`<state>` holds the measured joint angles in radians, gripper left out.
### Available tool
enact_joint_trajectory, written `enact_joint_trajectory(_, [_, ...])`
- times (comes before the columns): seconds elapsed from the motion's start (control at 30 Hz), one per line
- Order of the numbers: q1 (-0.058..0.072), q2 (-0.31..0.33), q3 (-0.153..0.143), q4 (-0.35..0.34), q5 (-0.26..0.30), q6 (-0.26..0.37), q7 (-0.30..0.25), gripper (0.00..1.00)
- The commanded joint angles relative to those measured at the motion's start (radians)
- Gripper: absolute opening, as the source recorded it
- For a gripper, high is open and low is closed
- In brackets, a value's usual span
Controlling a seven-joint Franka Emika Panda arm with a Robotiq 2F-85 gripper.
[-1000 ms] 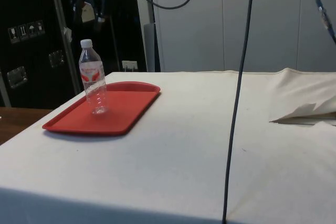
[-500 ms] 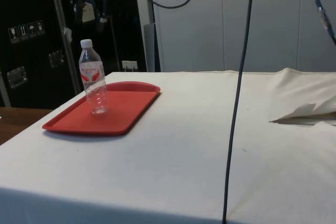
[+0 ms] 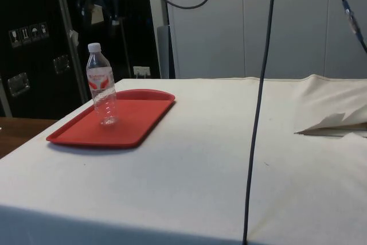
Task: Place the bottle upright on the tray.
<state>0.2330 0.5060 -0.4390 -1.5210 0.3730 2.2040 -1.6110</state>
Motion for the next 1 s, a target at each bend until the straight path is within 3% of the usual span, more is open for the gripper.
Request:
enact_joint_trajectory(0.0, [0.002,0.006,-0.005,0.010,-0.015,-0.014,0.003,1.00])
enact_joint_trajectory(0.77, [-0.001,0.012,0.000,0.035,-0.075,-0.090,-0.004,1.00])
enact_joint_trajectory(0.97, [-0.001,0.011,-0.005,0.064,-0.096,-0.146,-0.004,1.00])
